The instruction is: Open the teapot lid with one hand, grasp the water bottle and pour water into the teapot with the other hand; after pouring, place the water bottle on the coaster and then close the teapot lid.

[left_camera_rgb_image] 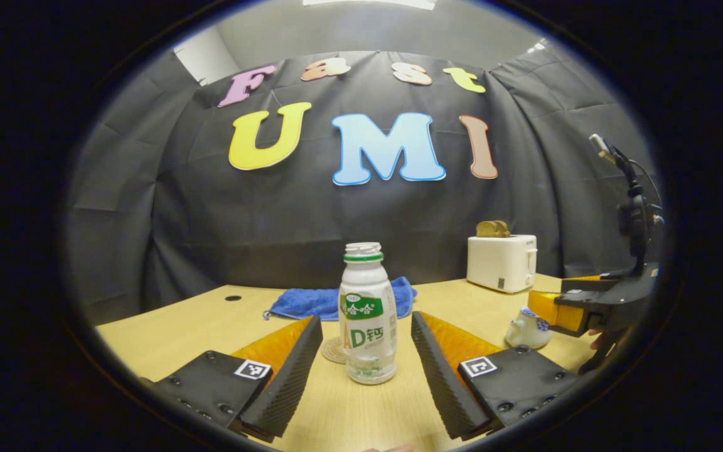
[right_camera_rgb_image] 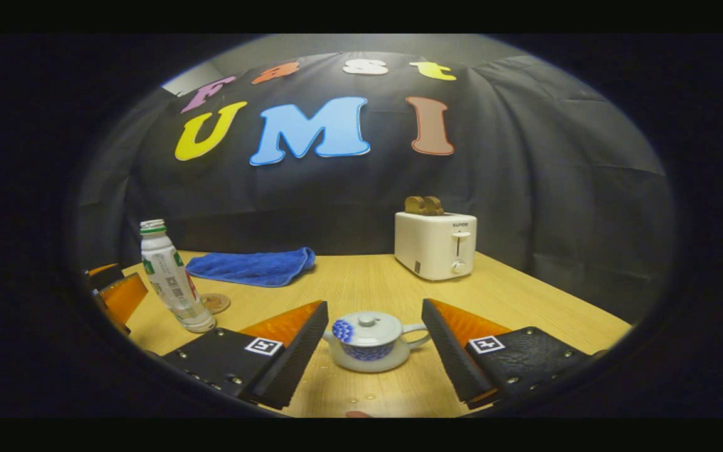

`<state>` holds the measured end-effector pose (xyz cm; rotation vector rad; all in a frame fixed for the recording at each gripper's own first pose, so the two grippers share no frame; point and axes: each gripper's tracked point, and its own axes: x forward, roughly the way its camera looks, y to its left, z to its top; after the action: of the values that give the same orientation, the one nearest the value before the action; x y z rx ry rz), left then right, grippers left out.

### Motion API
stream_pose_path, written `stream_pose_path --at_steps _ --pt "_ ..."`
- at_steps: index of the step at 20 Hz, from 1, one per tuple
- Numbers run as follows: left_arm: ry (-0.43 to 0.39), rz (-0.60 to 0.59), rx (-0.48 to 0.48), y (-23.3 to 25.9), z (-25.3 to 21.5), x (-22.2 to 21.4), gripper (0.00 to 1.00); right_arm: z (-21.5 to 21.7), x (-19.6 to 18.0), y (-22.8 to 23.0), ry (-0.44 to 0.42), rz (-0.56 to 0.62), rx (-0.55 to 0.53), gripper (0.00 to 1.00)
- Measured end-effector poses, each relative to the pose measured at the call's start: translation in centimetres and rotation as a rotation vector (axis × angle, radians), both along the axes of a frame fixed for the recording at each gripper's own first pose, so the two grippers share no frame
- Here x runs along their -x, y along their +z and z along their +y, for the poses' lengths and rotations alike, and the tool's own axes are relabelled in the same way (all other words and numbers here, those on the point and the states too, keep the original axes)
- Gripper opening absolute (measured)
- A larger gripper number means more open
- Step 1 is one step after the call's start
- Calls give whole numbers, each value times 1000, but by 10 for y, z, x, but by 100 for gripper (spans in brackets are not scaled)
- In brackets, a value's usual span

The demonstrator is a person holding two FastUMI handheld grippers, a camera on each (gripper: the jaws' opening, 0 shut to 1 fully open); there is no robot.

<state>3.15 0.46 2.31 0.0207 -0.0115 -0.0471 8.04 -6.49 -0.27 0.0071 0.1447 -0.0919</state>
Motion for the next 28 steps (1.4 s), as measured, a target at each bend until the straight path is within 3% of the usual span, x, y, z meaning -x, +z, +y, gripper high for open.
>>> stream_pose_path --at_steps 2,3,4,5,6,7,8,10,11,13,14,15,16,18,20,22,25,26,28 --pt "4 0 -10 0 2 -4 89 2 -13 -7 13 18 30 88" --pt "10 2 -19 -2 4 -5 89 6 -16 -14 34 38 39 74" --pt "12 5 -24 -3 6 -6 89 7 -15 -8 40 17 43 49" --pt "11 8 -24 -3 6 -7 89 7 -15 -9 41 24 42 51" --pt "10 11 -22 -5 6 -9 99 5 -13 -5 30 10 40 51" --pt "8 14 -18 -6 7 -10 99 2 -17 -9 27 9 16 0" --pt "8 18 -17 -8 7 -11 94 2 -14 -8 33 4 6 0" --pt "10 22 -11 -9 9 -12 99 4 -14 -7 46 -3 3 32" --pt "7 24 -8 -9 8 -12 99 3 -15 -4 47 -6 -2 32" --pt "-2 22 -4 -8 7 -13 99 4 -11 -3 43 -4 2 1" --pt "-6 19 -3 -8 7 -13 99 3 -13 -5 50 -7 20 0" --pt "-10 17 0 -8 6 -14 99 7 -14 -3 58 -14 32 17" --pt "-17 17 5 -8 5 -16 96 9 -11 2 65 -25 43 0" --pt "-21 20 13 -10 5 -20 89 12 -6 16 73 -74 66 0" --pt "-24 19 26 -10 5 -24 99 17 -1 28 84 -121 86 0" --pt "-53 25 43 -12 -2 -30 94 22 0 31 97 -136 115 0" --pt "-59 17 -2 -12 -1 -43 99 30 2 26 121 -123 125 0" --pt "-59 19 -7 -13 1 -48 94 30 2 27 123 -123 123 0" --pt "-72 51 3 -23 2 -60 99 29 3 29 123 -130 118 0"
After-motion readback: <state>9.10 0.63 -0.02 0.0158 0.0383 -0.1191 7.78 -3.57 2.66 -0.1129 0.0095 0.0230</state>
